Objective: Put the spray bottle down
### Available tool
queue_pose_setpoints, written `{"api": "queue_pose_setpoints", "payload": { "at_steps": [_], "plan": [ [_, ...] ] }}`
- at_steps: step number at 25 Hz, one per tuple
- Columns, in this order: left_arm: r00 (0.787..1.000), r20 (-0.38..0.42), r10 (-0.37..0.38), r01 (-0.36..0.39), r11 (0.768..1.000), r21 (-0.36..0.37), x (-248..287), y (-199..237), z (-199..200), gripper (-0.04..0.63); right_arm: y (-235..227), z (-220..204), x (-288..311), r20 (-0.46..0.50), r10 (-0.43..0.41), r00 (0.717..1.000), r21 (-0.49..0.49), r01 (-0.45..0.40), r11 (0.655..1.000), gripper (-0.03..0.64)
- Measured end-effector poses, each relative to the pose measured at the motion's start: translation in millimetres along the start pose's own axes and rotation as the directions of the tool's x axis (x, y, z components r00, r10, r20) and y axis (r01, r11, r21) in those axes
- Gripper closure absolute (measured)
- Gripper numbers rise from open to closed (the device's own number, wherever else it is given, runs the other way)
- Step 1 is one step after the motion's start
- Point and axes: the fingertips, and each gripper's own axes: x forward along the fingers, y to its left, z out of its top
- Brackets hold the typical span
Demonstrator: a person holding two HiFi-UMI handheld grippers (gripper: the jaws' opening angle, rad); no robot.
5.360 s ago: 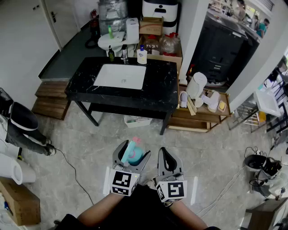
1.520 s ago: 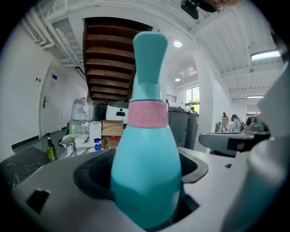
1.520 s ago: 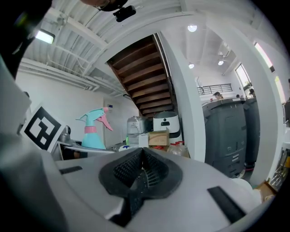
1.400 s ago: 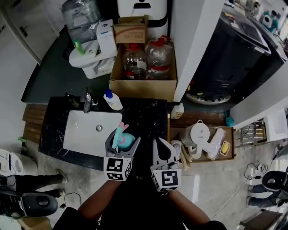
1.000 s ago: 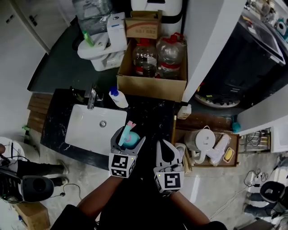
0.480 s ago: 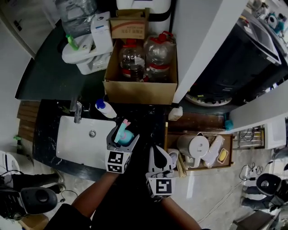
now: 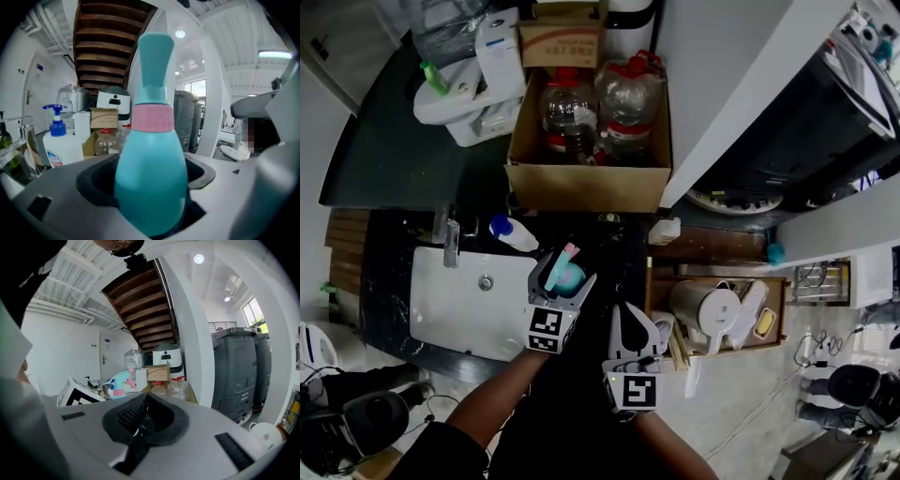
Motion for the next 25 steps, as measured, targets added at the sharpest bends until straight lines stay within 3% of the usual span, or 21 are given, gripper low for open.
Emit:
{"api": "queue_pose_setpoints", "payload": {
  "at_steps": [3,12,21,25],
  "plan": [
    [1.000,-0.017,-0.009,0.009,1.000,-0.019,9,-2,-10,0.190,2,0,6,0.024,0.003,1.000,-0.006,-0.003,1.000,0.601],
    [0.999,-0.048,-0.022,0.021,1.000,-0.018,29,-12,-29,0.190,-10,-25,13,-0.061,-0.022,0.998,-0.024,0.020,1.000,0.601],
    [0.998,-0.040,-0.050,0.053,0.996,0.076,32,-27,-37,0.190,-9,-27,11,-0.071,0.003,0.997,-0.050,-0.007,0.999,0.601],
    [0.999,-0.005,-0.043,0.044,0.996,0.076,30,-26,-40,0.190,-7,-26,9,-0.068,0.011,0.998,-0.050,-0.014,0.999,0.601]
  ]
}}
